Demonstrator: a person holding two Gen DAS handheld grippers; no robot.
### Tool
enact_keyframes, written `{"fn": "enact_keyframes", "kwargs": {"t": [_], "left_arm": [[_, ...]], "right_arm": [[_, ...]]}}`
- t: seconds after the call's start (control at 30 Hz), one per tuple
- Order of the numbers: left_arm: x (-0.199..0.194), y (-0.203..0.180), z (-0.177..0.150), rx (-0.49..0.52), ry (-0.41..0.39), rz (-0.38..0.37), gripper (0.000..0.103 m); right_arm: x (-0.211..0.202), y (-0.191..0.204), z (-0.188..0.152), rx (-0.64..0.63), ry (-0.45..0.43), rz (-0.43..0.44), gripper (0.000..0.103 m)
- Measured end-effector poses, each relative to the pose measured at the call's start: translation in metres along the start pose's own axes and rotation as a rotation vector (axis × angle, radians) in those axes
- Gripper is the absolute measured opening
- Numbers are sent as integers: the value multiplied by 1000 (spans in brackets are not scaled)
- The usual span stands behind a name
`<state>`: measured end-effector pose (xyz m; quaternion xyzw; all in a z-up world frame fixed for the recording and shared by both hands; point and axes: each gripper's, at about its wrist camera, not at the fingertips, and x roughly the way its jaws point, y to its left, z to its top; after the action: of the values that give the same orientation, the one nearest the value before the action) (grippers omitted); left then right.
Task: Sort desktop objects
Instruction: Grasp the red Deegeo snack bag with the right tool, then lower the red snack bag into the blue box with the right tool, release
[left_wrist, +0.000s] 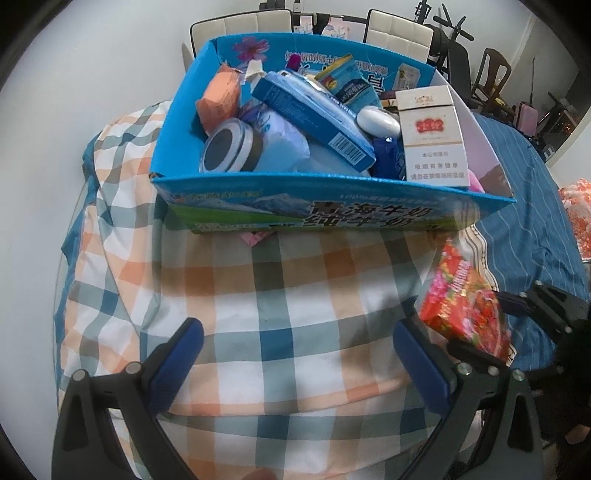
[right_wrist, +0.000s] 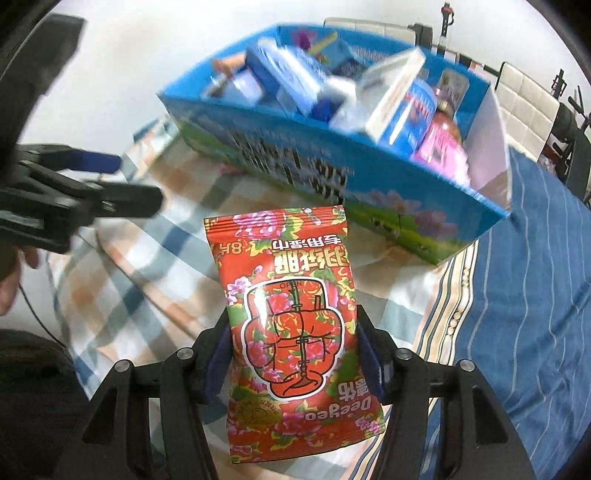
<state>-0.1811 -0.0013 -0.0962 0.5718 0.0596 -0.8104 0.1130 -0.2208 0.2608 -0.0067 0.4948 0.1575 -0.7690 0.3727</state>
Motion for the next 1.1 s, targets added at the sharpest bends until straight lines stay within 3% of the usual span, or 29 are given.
{"fn": "enact_keyframes", "kwargs": {"t": [0.07, 0.4, 0.6, 0.9, 1.1], "left_arm": [[-4, -1, 2, 6, -13, 6, 103], [-24, -5, 17, 19, -68, 2, 103], [-23, -1, 19, 8, -56, 7, 103], [-20, 15, 16, -39, -40, 33, 103], [-20, 29, 18, -77, -41, 41, 103]], "right_arm": [[-14, 12, 3, 9, -36, 10, 62], [-56, -3, 46, 36, -212, -8, 62], [-46, -16, 91, 37, -247, -1, 62], [19, 12, 146, -249, -136, -56, 62], [49, 16, 154, -234, -89, -88, 62]]}}
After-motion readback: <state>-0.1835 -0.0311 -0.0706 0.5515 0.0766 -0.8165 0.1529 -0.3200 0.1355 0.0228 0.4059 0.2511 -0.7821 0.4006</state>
